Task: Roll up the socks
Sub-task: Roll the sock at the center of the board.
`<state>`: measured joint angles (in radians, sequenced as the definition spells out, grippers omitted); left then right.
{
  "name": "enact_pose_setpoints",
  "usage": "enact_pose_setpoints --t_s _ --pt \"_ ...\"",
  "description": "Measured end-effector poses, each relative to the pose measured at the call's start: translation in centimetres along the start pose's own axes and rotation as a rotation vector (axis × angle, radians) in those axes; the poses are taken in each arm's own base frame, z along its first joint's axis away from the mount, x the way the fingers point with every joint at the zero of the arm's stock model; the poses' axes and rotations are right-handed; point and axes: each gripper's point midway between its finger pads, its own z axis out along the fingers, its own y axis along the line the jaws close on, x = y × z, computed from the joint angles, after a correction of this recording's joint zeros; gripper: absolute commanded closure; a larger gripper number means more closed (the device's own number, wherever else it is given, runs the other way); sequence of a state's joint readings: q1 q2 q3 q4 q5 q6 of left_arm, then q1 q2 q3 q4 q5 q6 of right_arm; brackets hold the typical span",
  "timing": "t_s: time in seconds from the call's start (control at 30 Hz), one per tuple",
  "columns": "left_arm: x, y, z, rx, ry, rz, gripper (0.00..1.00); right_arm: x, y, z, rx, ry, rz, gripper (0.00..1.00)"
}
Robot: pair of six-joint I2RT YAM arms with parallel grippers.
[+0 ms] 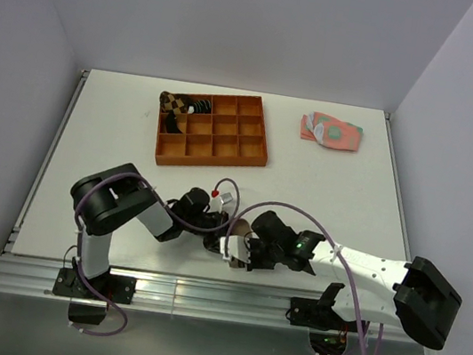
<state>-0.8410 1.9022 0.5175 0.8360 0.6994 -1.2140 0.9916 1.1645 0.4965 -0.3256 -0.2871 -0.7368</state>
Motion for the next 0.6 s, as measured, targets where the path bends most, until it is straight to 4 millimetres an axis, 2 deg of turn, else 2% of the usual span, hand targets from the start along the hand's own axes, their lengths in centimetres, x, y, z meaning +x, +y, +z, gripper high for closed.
enact_pose_setpoints --t_s 0.13,0.3,0.4,0.43,0.6 --pt "-0.7 -0.2 -0.5 -0.076 -0.032 0.04 0.71 0.0 -0.3 -0.1 0.009 0.01 0.0 0.82" --pt "-2.7 -1.5 -1.8 -0.153 -0.109 0.121 0.69 0.6 -0.2 -0.6 0.023 0.039 0.004 0.82" --pt "-4.2 -2.4 -2.6 -0.194 -0.157 0.161 0.69 1.1 0.1 -1.3 0.017 0.068 0.013 0.82" --pt "-4.6 -2.4 -2.8 -0.209 -0.172 0.17 0.72 1.3 0.3 -1.5 0.011 0.077 0.016 0.82" --pt "-5.6 -1.2 -3.8 -0.316 -0.213 0.168 0.76 1.6 0.7 -2.1 -0.013 0.113 0.027 0.82"
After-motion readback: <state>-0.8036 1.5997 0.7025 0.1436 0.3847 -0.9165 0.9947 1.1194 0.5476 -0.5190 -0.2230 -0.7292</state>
